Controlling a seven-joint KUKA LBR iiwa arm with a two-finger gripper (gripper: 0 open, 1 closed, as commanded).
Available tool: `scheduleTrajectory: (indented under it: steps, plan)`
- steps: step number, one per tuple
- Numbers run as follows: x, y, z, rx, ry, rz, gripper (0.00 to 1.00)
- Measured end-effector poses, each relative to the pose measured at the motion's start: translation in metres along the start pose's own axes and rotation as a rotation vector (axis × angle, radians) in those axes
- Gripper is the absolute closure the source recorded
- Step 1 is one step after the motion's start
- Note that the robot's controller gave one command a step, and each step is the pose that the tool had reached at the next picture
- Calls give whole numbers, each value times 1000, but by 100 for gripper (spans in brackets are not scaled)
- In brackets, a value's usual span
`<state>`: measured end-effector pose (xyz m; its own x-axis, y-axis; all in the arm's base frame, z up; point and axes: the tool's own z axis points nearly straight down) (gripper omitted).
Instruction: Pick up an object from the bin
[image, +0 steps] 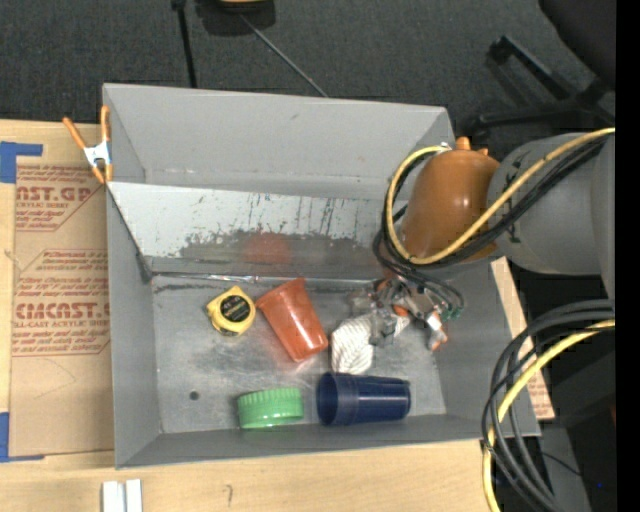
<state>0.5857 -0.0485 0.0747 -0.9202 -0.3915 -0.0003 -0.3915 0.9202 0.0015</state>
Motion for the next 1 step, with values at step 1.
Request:
scheduleTrajectory:
  steps: [1]
  plan:
    - [-1, 0, -16, 1, 0, 0, 100]
